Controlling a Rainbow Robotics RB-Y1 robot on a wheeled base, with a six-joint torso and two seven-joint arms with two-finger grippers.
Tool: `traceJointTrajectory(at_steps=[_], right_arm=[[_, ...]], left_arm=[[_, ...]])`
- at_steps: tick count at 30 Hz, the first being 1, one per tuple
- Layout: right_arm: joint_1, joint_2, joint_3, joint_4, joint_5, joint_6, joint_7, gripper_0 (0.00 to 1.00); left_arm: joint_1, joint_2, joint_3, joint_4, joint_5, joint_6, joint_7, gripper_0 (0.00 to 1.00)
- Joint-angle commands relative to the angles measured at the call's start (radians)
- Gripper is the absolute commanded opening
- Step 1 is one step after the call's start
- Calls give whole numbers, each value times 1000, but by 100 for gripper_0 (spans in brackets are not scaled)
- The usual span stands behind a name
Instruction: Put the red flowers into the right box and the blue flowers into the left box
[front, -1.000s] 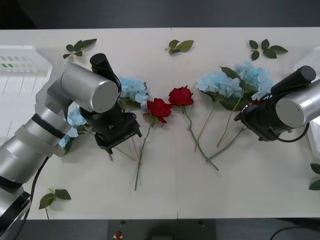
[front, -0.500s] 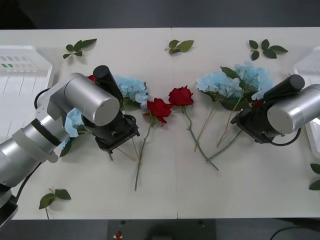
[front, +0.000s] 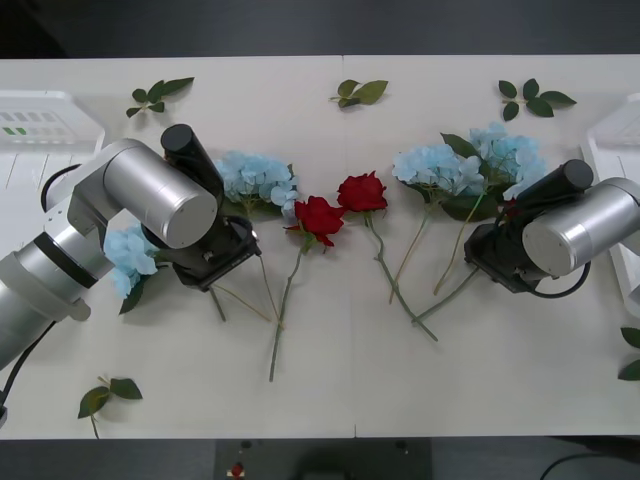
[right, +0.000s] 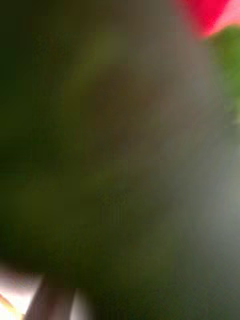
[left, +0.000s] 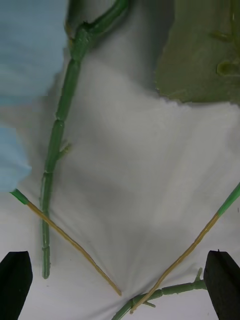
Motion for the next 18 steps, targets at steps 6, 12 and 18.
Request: traceJointTrajectory(at_steps=[6,12,18], right_arm=[[-20,9,-2,3,2,-6,64,18],[-20,12,-2,13,7,-19,64,0],[-25,7,-2,18,2,-36,71,0]], left_arm=[[35,23,19,-30,-33,-9,97,100],[48,4,17,-30,-34,5,139,100],[54,-20,17,-32,-57,37,200,100]])
